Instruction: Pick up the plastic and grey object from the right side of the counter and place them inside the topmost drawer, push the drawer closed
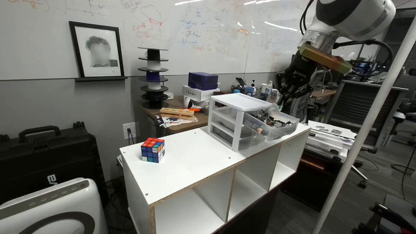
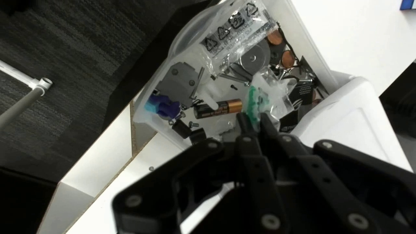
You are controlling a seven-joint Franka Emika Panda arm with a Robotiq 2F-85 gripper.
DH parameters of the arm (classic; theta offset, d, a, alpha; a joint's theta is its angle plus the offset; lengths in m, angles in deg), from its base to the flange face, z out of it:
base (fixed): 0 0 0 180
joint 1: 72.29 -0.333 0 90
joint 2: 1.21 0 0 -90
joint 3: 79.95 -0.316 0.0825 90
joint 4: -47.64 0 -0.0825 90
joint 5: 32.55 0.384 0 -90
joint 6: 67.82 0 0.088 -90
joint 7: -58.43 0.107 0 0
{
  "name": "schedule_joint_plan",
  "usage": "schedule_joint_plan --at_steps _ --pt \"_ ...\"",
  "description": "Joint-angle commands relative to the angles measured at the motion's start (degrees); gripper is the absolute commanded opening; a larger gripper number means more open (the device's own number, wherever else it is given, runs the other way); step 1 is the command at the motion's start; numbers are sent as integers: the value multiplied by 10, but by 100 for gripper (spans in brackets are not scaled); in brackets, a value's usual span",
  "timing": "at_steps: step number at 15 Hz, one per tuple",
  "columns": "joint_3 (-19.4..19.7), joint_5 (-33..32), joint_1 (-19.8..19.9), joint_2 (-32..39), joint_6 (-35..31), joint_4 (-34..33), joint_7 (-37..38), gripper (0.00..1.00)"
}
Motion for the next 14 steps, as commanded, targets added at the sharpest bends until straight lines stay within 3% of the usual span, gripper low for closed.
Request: schedule_joint_plan --at_steps 1,9,10,11,14 --pt "6 -19 -2 33 25 -35 38 2" --pt "17 -1 -1 58 112 -61 41 5" --pt "18 5 -1 58 126 -66 35 34" --pt "20 11 0 57 132 -69 31 35" --pt "23 36 2 47 158 -78 14 58"
